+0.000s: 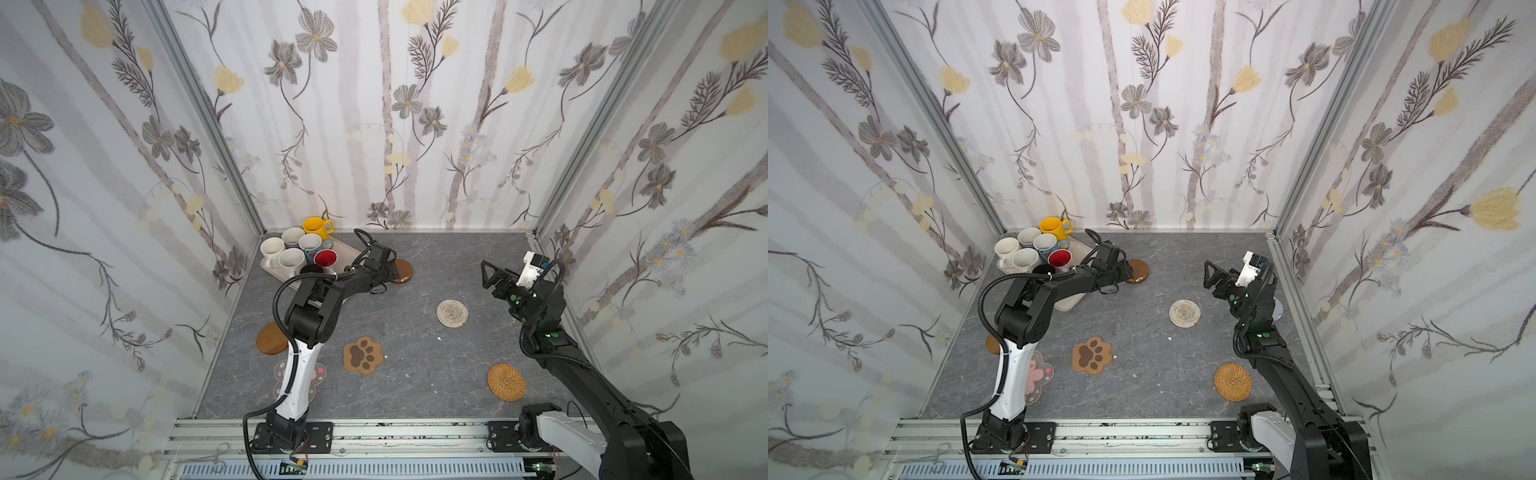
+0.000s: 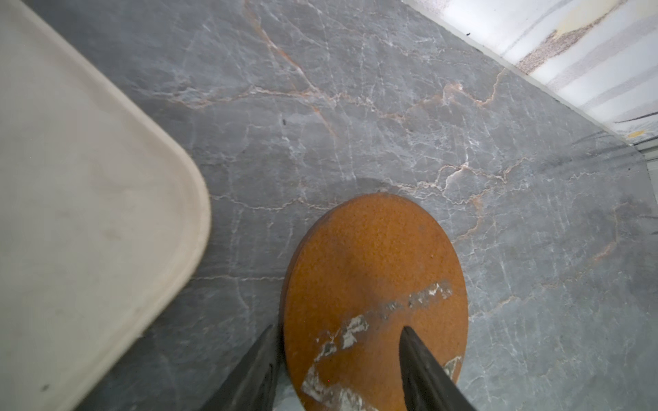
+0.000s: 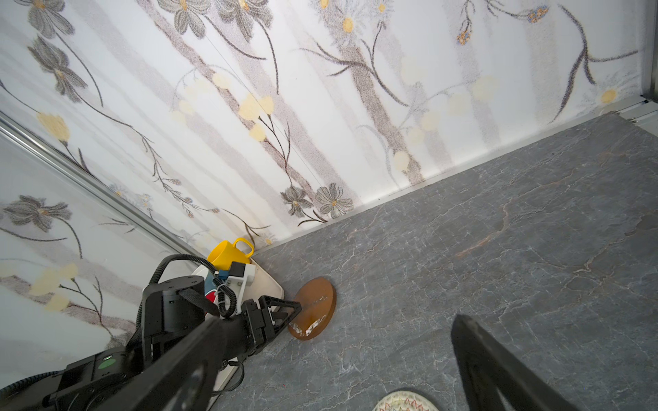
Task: Place cups on coasters
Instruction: Move the coaster to the top-center of the table.
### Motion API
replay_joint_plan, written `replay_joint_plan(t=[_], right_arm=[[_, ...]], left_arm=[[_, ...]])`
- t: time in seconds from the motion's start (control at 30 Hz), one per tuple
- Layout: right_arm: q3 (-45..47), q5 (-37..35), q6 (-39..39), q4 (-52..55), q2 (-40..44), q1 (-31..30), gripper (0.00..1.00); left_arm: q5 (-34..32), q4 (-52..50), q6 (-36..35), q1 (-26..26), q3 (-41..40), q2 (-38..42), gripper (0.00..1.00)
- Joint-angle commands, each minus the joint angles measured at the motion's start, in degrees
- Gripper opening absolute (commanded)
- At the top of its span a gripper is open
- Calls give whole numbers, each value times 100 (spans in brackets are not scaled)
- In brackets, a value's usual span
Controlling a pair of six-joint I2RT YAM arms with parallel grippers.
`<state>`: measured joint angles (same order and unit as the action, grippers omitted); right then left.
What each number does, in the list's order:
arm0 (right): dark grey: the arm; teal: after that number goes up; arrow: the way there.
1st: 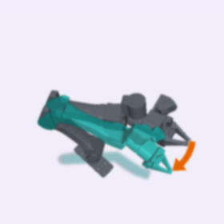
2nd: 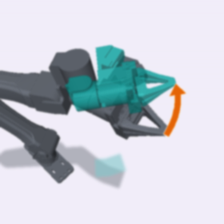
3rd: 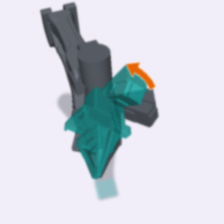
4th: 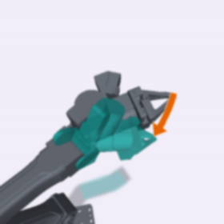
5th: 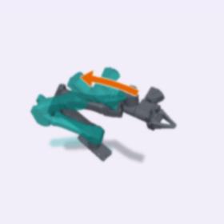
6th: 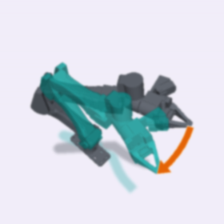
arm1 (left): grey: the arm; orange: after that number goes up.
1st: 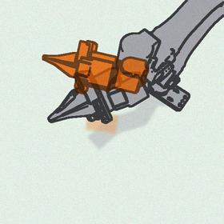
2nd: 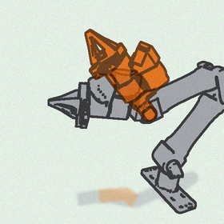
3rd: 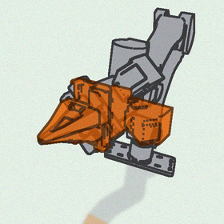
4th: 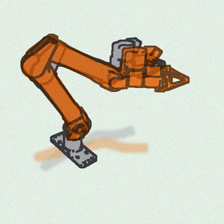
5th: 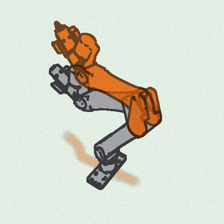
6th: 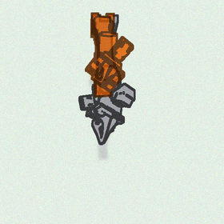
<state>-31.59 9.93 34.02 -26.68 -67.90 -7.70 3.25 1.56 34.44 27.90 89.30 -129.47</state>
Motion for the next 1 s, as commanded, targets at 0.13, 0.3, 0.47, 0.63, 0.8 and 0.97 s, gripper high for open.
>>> replay_joint_plan(t=[0.13,0.3,0.47,0.63,0.8,0.97], right_arm=[[61,-162,44,-250,90,-7,100],[66,-166,70,-232,115,-3,100],[79,-22,182,-278,99,-3,100],[46,19,175,-195,58,-42,100],[-246,-412,-111,395,-89,-294,100],[-627,-731,-185,1028,-263,-433,98]], left_arm=[[122,-33,437,267,720,-480,53],[57,-42,727,539,1452,-965,50],[10,-51,949,705,2123,-1430,50],[-3,-51,1017,741,2427,-1630,50],[71,-51,869,777,2598,-1619,54],[-30,-46,538,866,2577,-1327,70]])
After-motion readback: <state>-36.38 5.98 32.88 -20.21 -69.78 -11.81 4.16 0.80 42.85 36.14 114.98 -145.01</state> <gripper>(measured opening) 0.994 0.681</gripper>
